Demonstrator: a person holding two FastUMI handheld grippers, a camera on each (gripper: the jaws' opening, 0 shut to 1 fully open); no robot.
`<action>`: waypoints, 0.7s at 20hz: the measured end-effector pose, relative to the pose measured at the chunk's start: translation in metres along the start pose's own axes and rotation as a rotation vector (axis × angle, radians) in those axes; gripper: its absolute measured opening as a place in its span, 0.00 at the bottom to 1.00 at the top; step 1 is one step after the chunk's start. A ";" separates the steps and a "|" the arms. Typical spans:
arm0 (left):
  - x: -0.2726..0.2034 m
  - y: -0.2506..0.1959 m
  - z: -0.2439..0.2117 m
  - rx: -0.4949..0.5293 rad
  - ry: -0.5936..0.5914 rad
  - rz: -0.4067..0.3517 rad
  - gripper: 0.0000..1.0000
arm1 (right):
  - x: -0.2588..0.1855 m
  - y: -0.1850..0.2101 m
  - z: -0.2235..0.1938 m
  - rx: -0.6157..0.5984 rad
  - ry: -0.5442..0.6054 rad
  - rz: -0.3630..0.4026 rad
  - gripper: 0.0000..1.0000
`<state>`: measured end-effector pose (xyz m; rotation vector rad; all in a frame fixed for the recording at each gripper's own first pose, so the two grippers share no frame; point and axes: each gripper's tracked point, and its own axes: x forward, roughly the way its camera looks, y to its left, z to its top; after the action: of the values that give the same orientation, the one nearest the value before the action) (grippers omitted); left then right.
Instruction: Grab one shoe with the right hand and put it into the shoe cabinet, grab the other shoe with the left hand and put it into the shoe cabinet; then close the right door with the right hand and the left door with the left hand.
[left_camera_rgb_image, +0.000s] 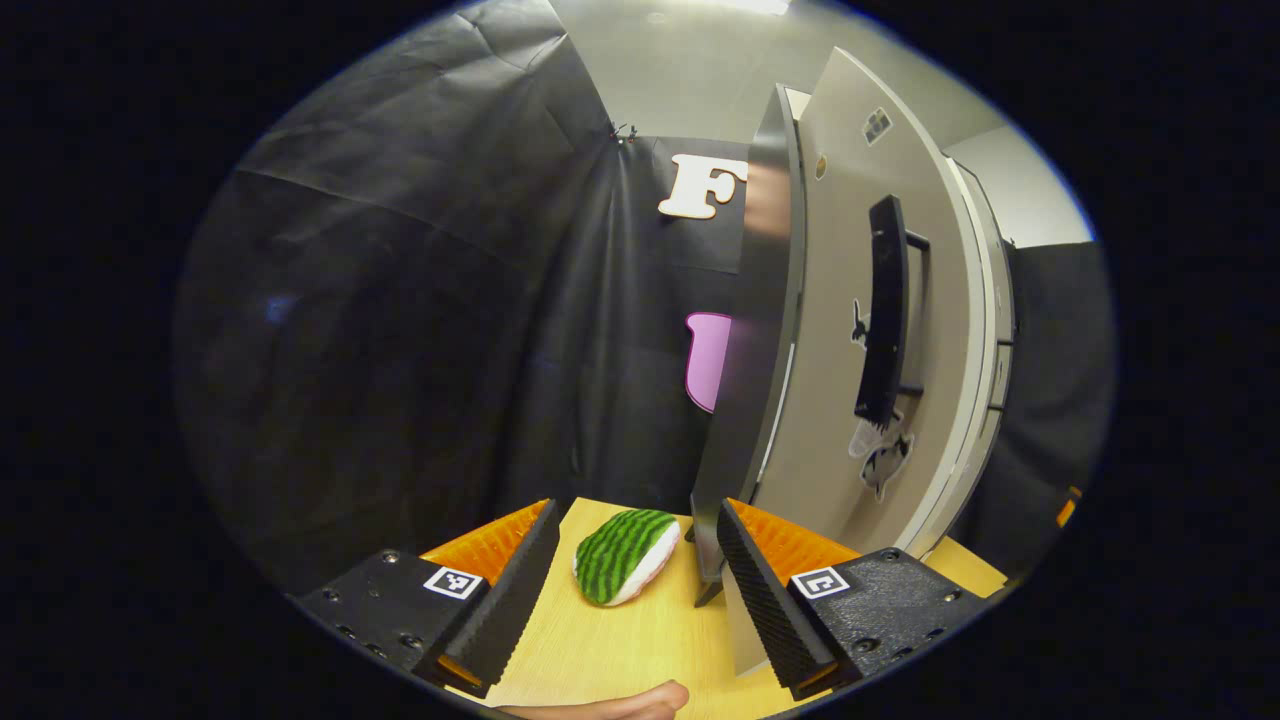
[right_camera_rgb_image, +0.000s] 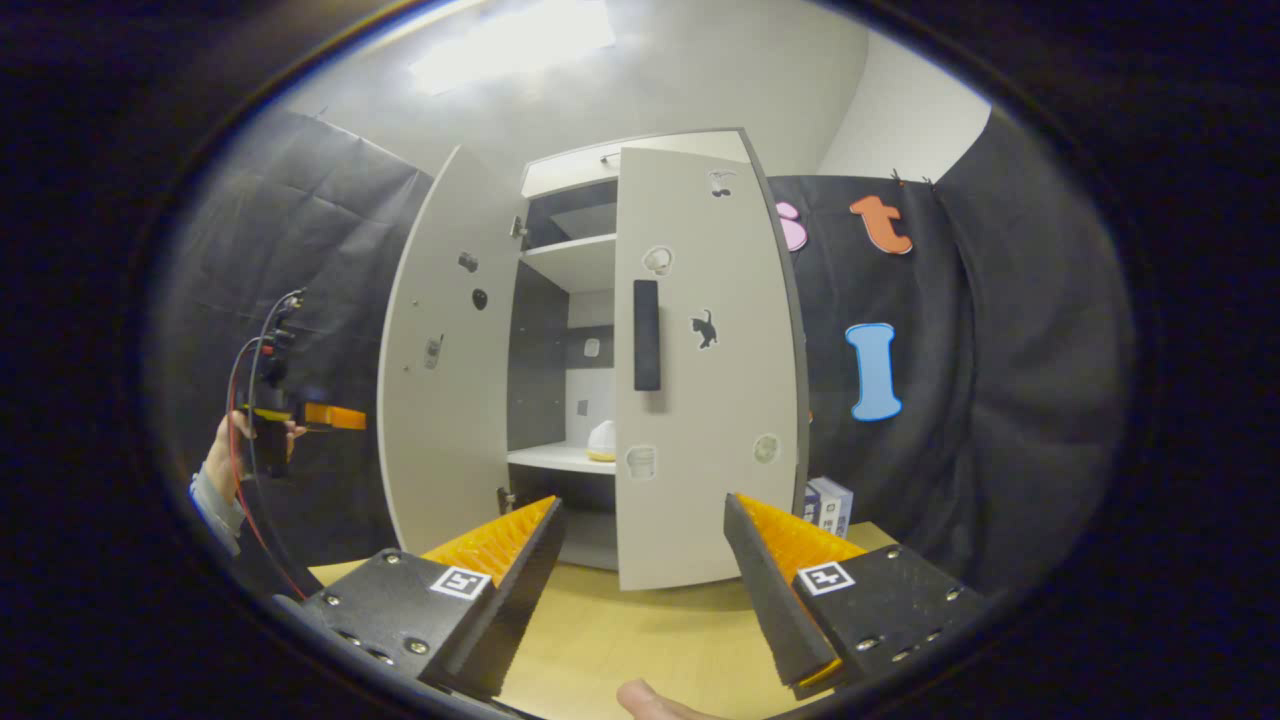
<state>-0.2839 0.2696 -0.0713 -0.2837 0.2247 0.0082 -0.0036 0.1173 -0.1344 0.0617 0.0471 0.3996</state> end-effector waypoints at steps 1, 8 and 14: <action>0.001 0.001 0.011 0.008 -0.018 0.010 0.99 | -0.008 0.001 -0.008 0.001 0.019 -0.010 0.96; 0.011 -0.033 0.091 0.114 -0.119 -0.011 0.93 | -0.034 -0.005 -0.024 -0.030 -0.003 -0.052 0.94; 0.016 -0.067 0.090 0.135 -0.062 -0.027 0.90 | -0.046 -0.031 -0.011 -0.023 -0.037 -0.110 0.94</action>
<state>-0.2461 0.2303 0.0273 -0.1522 0.1591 -0.0249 -0.0344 0.0715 -0.1464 0.0439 0.0088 0.2888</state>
